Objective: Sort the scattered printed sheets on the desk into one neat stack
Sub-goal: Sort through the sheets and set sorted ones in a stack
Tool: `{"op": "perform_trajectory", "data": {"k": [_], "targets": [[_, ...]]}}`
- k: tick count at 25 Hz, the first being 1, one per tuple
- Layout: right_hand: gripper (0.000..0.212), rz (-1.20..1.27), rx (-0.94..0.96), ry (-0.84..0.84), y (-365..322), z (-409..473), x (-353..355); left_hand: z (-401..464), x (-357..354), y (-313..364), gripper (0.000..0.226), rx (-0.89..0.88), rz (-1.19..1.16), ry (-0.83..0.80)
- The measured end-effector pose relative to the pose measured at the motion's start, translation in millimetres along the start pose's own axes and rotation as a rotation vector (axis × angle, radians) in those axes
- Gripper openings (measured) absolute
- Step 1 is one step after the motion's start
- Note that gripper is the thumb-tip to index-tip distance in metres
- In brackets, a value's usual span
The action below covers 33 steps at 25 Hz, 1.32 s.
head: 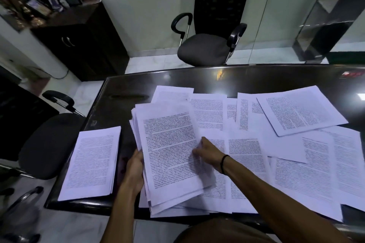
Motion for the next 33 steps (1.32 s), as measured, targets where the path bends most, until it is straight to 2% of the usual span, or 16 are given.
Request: {"op": "perform_trajectory", "data": {"k": [2, 4, 6, 8, 10, 12, 15, 17, 19, 23, 24, 26, 30, 33], "targets": [[0.028, 0.007, 0.035, -0.032, 9, -7, -11, -2, 1, -12, 0.046, 0.063, -0.032, -0.066], [0.031, -0.046, 0.029, -0.027, 21, -8, -19, -2, 3, -29, 0.03, 0.034, 0.05, -0.035], [0.03, -0.087, 0.006, 0.01, 34, -6, -21, 0, 12, -50, 0.02, 0.025, 0.138, 0.099], [0.034, -0.223, 0.04, 0.202, 48, -7, -15, -7, 24, -64, 0.023, 0.068, 0.144, 0.152], [0.051, -0.44, 0.005, 0.476, 60, -13, -2, -20, 37, -71, 0.024, 0.093, 0.115, 0.203], [0.069, -0.507, -0.089, 0.598, 72, -20, 10, -33, 51, -79, 0.026, 0.099, 0.063, 0.277], [0.096, -0.393, -0.177, 0.547, 85, -22, 20, -41, 67, -89, 0.031, 0.083, 0.056, 0.309], [0.102, -0.334, -0.145, 0.538, 90, -23, 23, -36, 72, -92, 0.032, 0.078, 0.061, 0.304], [0.088, -0.234, -0.131, 0.574, 91, -26, 25, -29, 71, -83, 0.029, 0.06, 0.09, 0.303], [0.022, -0.279, -0.064, 0.626, 84, -29, 32, -10, 65, -51, 0.035, 0.002, 0.164, 0.208], [0.019, -0.303, -0.05, 0.625, 82, -30, 35, -4, 64, -44, 0.036, -0.012, 0.191, 0.188], [0.034, -0.406, -0.05, 0.597, 80, -31, 42, 10, 62, -32, 0.039, -0.038, 0.214, 0.148], [0.042, -0.516, -0.135, 0.57, 87, -31, 55, 37, 50, -17, 0.041, -0.064, 0.235, 0.076], [0.028, -0.529, -0.105, 0.638, 89, -33, 63, 50, 40, -11, 0.041, -0.078, 0.276, 0.034]]}}
Point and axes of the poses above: each hand's wrist, its own z-axis towards the middle knuckle, its own x-axis out of the back of the hand, y = z × x, the point moved 1 cm from there along z, towards the middle knuckle, and after that the axes turned 11 degrees about z, right-handed, at the moved point
